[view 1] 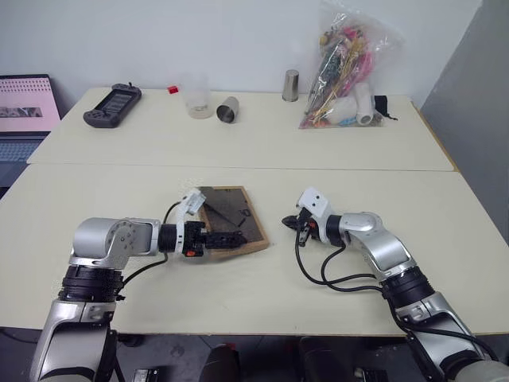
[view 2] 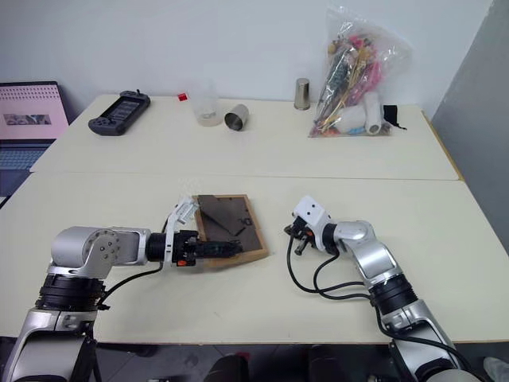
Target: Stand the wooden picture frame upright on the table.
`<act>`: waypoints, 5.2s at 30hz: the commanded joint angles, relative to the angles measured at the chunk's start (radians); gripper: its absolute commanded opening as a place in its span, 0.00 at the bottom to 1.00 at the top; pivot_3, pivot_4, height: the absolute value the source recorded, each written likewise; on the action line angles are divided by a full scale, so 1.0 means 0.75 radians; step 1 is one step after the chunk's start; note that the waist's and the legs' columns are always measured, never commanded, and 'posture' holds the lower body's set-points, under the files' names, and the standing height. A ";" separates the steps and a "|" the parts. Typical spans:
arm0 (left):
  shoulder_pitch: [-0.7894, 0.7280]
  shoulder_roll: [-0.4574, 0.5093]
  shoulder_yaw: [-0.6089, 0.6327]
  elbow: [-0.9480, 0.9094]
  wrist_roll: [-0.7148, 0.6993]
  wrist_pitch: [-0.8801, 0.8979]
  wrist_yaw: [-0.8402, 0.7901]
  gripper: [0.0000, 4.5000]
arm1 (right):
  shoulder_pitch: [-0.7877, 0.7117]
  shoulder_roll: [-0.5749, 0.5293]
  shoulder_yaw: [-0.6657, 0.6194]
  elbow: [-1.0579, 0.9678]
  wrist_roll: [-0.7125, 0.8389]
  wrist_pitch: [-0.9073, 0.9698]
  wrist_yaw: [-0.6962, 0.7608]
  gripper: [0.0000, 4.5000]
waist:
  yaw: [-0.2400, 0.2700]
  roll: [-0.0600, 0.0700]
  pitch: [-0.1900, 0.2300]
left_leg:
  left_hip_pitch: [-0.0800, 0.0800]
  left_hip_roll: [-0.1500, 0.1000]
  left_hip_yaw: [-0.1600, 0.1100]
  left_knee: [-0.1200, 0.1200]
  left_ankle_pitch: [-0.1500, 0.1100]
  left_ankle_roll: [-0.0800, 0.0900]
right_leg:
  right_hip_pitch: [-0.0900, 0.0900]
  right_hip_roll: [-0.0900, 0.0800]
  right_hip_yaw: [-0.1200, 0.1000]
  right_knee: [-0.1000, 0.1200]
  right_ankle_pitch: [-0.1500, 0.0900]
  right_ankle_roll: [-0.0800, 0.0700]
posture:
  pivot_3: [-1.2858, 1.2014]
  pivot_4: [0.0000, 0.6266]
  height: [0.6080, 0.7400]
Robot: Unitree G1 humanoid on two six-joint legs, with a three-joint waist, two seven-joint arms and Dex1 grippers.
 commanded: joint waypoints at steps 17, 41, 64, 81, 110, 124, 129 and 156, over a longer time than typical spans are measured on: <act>0.103 -0.063 0.233 -0.194 -0.146 0.118 0.242 0.99 | -0.048 -0.006 -0.017 0.014 0.012 -0.059 0.056 0.00 | -0.003 0.000 0.000 | 0.000 0.000 0.000 0.000 0.000 0.000 | 0.000 0.000 0.000 0.000 0.000 0.000 | 0.52 0.24 1.00; 0.083 -0.139 0.241 -0.102 -0.038 -0.142 0.394 0.99 | -0.289 0.074 -0.127 0.409 -0.034 -0.246 -0.076 0.00 | -0.005 -0.001 0.000 | 0.000 0.000 0.000 -0.001 0.000 0.000 | 0.000 -0.001 -0.001 0.000 0.000 0.000 | 0.52 0.24 1.00; -0.130 -0.243 0.012 -0.106 0.152 -0.472 0.427 0.99 | -0.013 0.011 -0.190 0.117 -0.039 -0.108 -0.219 0.00 | 0.004 -0.001 0.000 | 0.000 -0.001 0.001 -0.001 0.000 -0.001 | 0.000 -0.001 0.001 -0.001 0.000 0.000 | 0.52 0.24 1.00; -0.212 -0.223 0.410 0.015 -0.075 0.184 0.624 0.99 | 0.011 -0.001 -0.181 0.102 -0.040 -0.109 -0.205 0.00 | 0.005 -0.001 0.000 | 0.000 -0.001 0.000 -0.001 0.000 0.000 | 0.000 -0.001 0.000 -0.001 0.000 0.000 | 0.52 0.24 1.00; -0.121 -0.402 0.566 -0.212 -0.114 0.388 0.795 0.39 | 0.022 0.008 -0.173 0.106 -0.043 -0.114 -0.201 0.00 | 0.005 -0.001 -0.001 | 0.000 -0.001 0.001 -0.001 0.001 -0.003 | 0.000 -0.002 0.000 -0.001 0.000 0.000 | 0.52 0.24 1.00; 0.027 -0.179 0.195 -0.355 -0.188 0.001 0.316 0.29 | 0.004 -0.022 -0.230 0.049 0.083 -0.027 -0.069 0.00 | 0.006 -0.002 -0.001 | 0.001 -0.001 0.001 -0.002 0.002 -0.005 | 0.001 -0.002 0.001 -0.002 0.000 0.000 | 0.52 0.24 1.00; -0.033 -0.098 0.158 -0.221 -0.196 -0.074 0.134 0.29 | -0.053 -0.100 -0.301 0.034 0.218 0.103 0.073 0.22 | 0.006 -0.002 0.000 | 0.000 -0.001 0.001 -0.002 0.000 -0.001 | 0.000 -0.001 0.000 -0.003 0.000 0.000 | 0.52 0.24 1.00; -0.079 -0.024 0.074 -0.097 -0.236 0.021 -0.001 0.29 | -0.304 -0.237 -0.438 -0.280 0.860 0.811 0.253 0.99 | -0.007 0.001 0.002 | -0.003 0.000 0.000 -0.003 0.000 0.000 | 0.001 -0.001 -0.001 -0.009 0.000 0.000 | 0.52 0.24 1.00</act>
